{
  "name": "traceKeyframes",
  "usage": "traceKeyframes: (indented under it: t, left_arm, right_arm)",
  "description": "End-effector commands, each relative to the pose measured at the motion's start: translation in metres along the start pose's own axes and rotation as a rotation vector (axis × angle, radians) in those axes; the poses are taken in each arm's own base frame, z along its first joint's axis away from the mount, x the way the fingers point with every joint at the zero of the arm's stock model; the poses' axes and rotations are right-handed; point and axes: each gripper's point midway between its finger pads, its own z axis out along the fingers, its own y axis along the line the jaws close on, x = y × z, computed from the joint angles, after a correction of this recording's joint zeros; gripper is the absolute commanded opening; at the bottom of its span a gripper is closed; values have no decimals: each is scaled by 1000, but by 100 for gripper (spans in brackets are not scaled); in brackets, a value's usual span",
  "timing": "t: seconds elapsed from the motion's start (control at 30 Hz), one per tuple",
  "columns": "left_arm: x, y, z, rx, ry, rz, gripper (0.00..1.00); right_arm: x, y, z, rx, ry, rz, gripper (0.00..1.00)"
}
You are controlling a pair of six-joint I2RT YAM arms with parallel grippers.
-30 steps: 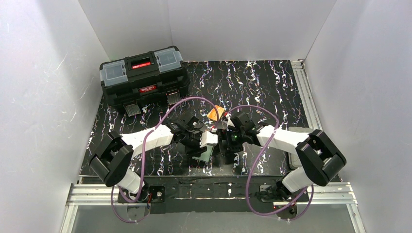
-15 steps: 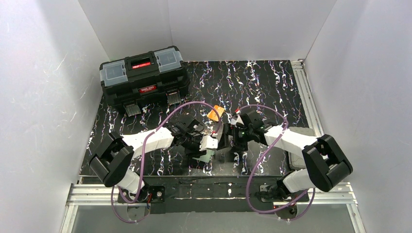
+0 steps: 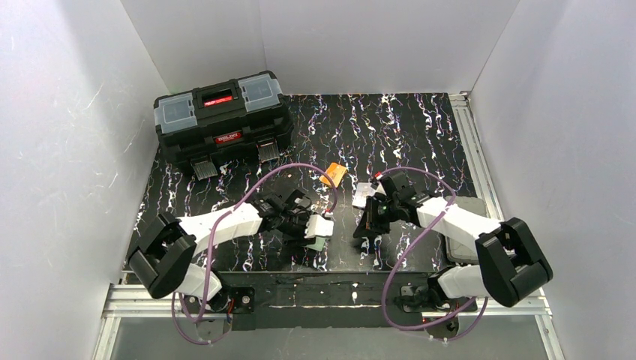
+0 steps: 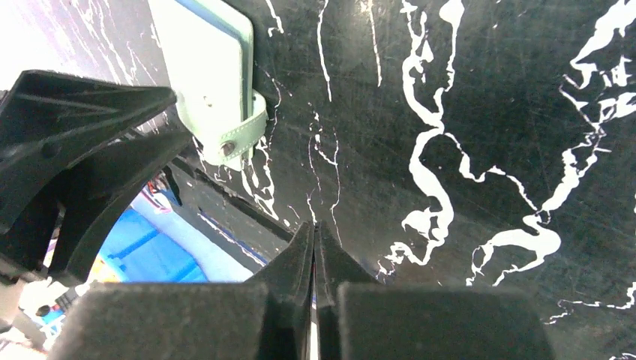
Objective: Put the credit cards into the card holder
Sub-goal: Close the card holder at the center of the board.
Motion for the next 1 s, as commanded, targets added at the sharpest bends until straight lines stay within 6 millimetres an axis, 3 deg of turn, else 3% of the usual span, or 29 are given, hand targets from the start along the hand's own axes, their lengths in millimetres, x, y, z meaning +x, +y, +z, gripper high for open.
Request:
traceKeyframes:
  t: [0.0,0.1,0.3,0.47,0.5,0.57,0.63,0.67,0.7,0.73,0.83,0.97]
  left_arm:
    - [-19,0,-17,-29,-55,42,40]
    - [-31,4,-31,-43,-66,49,41]
    - [-48,10,-58,-119,-124,114,45]
    - [-54,20,-82,-179,-180,155,52]
    - [-53,25,-87,-196,-182,150,53]
    - [-45,32,-94,-225,-165,146,59]
    - [-38,31,-98,-227,-157,166,71]
    - [-37,30,-101,-224,-167,172,81]
    - [-37,27,-104,-217,-185,169,95]
    - [-39,24,-108,-212,-204,163,98]
    - [-41,24,-111,-212,-215,94,98]
    - [-37,24,-113,-206,-185,40,98]
  right_arm:
    - [6,2,2,-7,78,52,1]
    - [6,0,3,6,75,77,1]
    - [-15,-9,-21,230,-80,11,1]
    - [-13,11,-19,48,-59,80,1]
    - [-13,11,-19,13,-77,100,12]
    - [-17,11,-21,-45,-111,149,56]
    - [-16,6,-23,-21,-102,150,90]
    - [-14,0,-23,36,-93,135,96]
    - [-16,0,-23,68,-104,105,95]
    - [-15,0,-26,115,-102,73,94]
    - [-17,24,-28,220,-121,-75,86]
    - [-14,65,-13,297,-84,-221,83]
